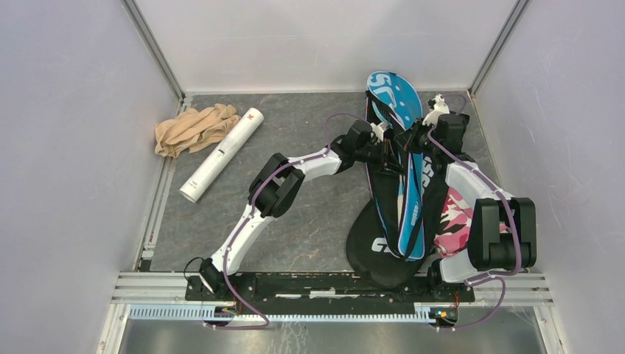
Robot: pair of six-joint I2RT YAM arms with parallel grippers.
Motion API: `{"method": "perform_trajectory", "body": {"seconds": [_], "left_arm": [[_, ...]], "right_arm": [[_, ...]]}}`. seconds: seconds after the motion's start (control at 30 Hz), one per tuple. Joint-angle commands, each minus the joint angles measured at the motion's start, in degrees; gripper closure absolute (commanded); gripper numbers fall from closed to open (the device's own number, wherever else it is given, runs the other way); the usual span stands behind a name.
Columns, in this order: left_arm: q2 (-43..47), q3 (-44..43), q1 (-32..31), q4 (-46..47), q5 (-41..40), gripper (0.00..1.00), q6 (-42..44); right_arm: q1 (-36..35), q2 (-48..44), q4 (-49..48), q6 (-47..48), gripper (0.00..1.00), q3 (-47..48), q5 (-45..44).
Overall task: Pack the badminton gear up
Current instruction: Place the racket in the racket bag.
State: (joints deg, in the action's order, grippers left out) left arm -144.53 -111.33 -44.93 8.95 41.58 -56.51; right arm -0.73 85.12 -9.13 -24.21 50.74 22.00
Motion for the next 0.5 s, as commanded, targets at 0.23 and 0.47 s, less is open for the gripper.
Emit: {"method": "perform_trajectory", "body": {"seconds": [0.23, 0.47], "left_arm": [[-0.4, -1.7, -0.7, 8.9, 0.3, 0.68, 0.2], [8.2, 5.5, 0.8, 4.6, 3.8, 0.43, 9.6]], "right_arm": [[-0.6, -2.1, 0.8, 0.5, 1.0, 2.2, 2.4], [2.4, -1.3, 4.0, 3.3, 1.0, 6.4, 3.6]]}}
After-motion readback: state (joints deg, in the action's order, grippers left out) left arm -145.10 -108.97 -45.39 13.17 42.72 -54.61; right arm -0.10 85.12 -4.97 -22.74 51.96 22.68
